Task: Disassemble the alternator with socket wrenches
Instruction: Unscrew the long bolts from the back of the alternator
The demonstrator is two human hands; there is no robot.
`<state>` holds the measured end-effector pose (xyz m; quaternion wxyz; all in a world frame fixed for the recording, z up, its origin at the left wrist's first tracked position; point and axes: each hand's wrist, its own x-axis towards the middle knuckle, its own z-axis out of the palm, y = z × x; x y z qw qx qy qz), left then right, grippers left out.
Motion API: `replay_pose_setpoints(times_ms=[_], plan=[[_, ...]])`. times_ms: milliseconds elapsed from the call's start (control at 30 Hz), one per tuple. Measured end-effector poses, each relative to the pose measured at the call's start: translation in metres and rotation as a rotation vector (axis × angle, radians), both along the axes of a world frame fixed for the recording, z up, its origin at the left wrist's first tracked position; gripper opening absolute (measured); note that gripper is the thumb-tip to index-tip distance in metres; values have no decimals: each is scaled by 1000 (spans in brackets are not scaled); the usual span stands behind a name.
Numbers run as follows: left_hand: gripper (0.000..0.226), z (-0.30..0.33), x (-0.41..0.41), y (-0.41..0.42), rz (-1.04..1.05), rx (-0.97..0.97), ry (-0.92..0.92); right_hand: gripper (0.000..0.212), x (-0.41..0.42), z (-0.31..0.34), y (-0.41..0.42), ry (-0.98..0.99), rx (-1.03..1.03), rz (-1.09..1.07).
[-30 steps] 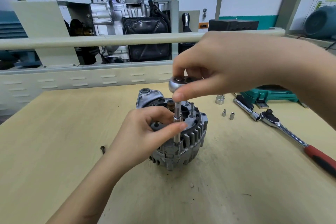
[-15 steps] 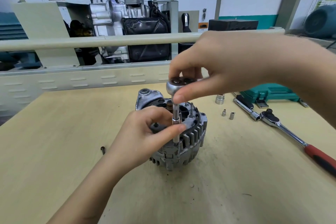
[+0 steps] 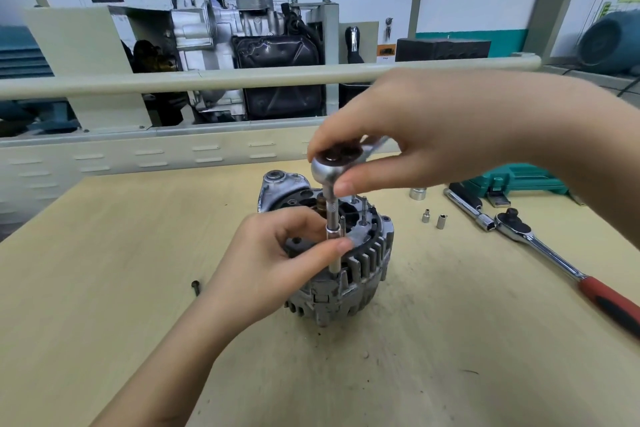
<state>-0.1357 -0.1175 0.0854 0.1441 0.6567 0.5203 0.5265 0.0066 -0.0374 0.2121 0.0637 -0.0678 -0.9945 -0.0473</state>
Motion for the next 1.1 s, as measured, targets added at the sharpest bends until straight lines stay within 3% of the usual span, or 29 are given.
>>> replay_pose_setpoints(times_ms=[167, 400, 733, 933, 1100], plan=[[17, -1, 4, 2, 35, 48, 27, 54, 2, -1, 0, 21, 68, -31], [9, 0, -3, 0, -92, -86, 0, 38, 2, -1, 2, -8, 3, 9], [20, -2, 5, 2, 62, 35, 54, 55, 1, -2, 1, 49, 43, -10], [16, 0, -4, 0, -79, -56, 38, 44, 1, -2, 4, 35, -5, 9], [18, 0, -3, 0, -28, 14, 62, 30, 2, -3, 6, 30, -26, 40]])
